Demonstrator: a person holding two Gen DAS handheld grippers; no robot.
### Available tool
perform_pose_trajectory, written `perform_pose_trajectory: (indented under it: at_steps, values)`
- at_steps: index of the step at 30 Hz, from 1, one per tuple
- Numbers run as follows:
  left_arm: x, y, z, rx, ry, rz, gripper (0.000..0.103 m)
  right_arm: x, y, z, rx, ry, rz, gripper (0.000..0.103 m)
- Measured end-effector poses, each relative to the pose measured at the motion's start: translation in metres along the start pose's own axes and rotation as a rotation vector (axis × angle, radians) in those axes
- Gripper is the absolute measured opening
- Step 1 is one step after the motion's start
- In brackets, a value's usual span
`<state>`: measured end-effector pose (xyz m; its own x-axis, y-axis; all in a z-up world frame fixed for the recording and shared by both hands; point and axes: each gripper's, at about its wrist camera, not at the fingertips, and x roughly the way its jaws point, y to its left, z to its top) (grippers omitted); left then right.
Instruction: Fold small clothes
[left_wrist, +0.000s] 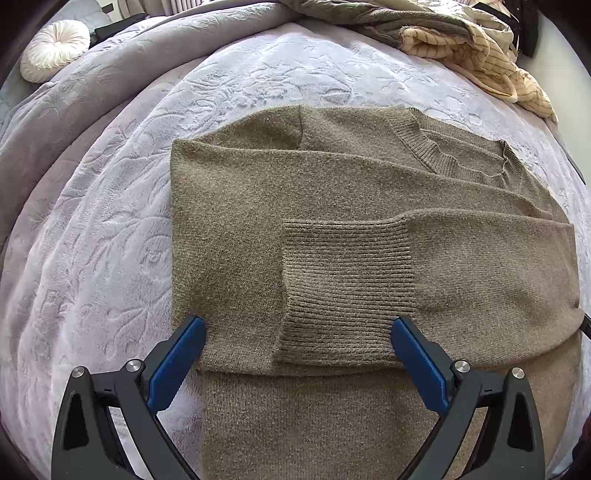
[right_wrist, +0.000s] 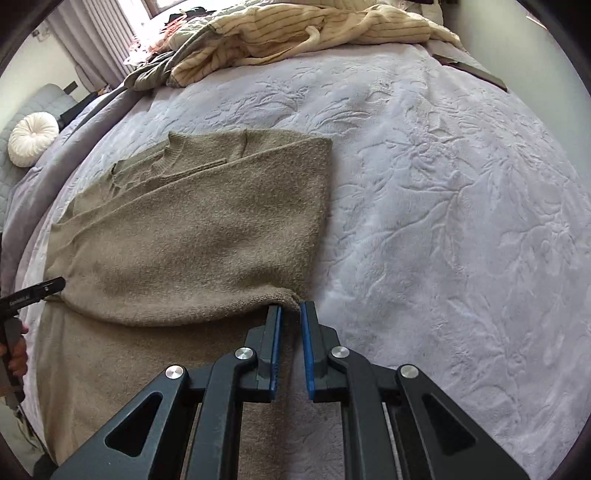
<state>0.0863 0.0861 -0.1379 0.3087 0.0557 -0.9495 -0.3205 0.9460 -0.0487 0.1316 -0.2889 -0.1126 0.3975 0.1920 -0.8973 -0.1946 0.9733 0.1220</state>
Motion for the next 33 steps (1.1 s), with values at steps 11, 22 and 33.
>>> perform_pose_trajectory:
  at_steps: [11,22,33]
  values:
    - [0.002,0.002,-0.004,-0.004,0.000,-0.004,0.101,-0.009,-0.006,-0.010,-0.033,0.023,0.027,0.045]
    - [-0.002,0.000,-0.005,-0.001,-0.004,-0.001,0.101,-0.004,0.014,-0.008,-0.086,-0.048,-0.069,0.009]
    - [-0.024,0.039,-0.015,-0.059,0.001,0.033,0.101,-0.017,-0.012,-0.023,0.068,0.011,-0.063,0.019]
